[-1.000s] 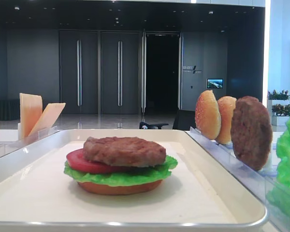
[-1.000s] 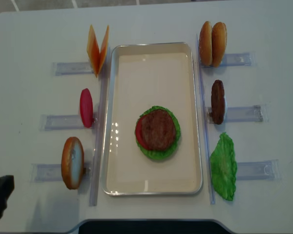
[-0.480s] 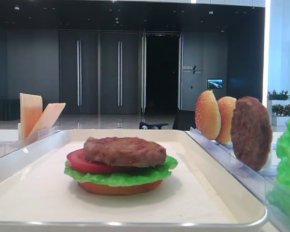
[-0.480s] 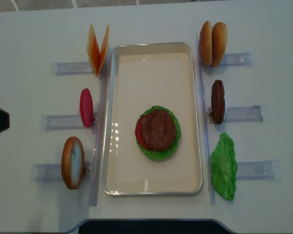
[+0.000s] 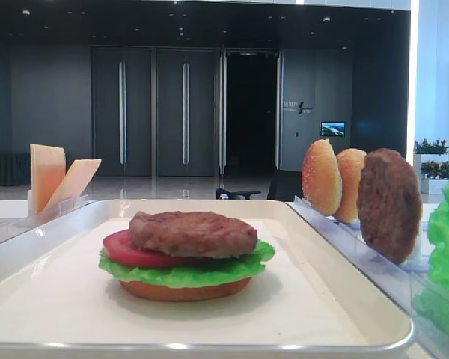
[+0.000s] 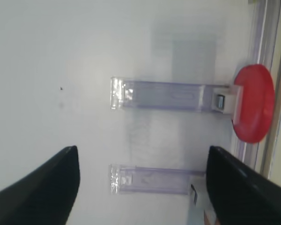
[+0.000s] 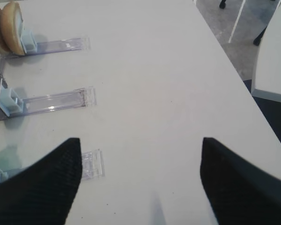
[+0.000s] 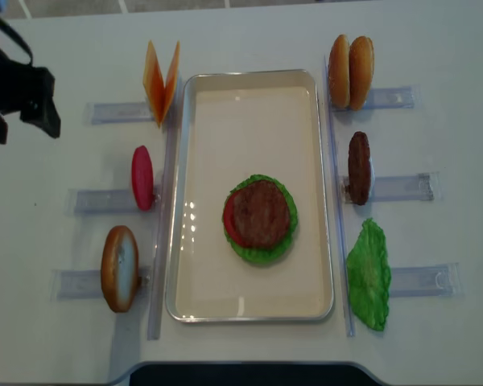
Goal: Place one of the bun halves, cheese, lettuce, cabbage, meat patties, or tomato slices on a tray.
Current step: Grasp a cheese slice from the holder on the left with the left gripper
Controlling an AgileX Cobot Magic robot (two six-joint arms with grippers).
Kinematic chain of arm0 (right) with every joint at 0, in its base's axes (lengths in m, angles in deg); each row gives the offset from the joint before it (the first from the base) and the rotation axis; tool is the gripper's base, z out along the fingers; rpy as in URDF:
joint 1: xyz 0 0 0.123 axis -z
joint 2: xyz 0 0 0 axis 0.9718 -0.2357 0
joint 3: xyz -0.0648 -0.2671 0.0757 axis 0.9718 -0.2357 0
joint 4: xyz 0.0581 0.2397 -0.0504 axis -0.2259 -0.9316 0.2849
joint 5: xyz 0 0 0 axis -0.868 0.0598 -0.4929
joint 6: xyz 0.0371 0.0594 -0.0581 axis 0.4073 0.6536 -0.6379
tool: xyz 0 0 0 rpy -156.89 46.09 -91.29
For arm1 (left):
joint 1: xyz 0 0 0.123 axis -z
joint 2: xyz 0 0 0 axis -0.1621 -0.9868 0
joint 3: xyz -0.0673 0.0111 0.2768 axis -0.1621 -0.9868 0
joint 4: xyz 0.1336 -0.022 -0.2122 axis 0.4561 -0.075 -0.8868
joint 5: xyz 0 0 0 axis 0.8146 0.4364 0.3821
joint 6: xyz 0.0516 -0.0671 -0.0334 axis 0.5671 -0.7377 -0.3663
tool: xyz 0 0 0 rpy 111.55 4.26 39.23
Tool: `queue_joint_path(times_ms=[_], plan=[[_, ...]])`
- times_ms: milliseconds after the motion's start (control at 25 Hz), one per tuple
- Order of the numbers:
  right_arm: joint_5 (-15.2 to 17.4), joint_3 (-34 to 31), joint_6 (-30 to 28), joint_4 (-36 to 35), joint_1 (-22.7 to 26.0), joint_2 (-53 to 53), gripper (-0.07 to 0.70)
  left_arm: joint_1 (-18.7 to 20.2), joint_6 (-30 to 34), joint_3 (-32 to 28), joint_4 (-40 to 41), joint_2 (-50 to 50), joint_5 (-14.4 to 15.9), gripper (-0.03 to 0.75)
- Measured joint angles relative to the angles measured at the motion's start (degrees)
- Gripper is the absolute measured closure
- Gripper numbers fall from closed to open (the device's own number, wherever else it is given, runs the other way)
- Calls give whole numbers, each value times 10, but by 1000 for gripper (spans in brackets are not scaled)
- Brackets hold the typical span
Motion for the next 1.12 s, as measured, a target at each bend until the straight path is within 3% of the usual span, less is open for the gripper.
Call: queue_joint_path(times_ms=[240,600,720,1120], plan=[[0,0,0,0,0,0,101,0,0,170,-23,-159,8,72],[0,0,0,0,0,0,101,0,0,335,-39,-302,10,72],[0,0,0,2,0,0,103,0,0,360,-45,-331,10,72],[0,0,0,-1,0,0,104,0,14,366,-49,-337,11,72]])
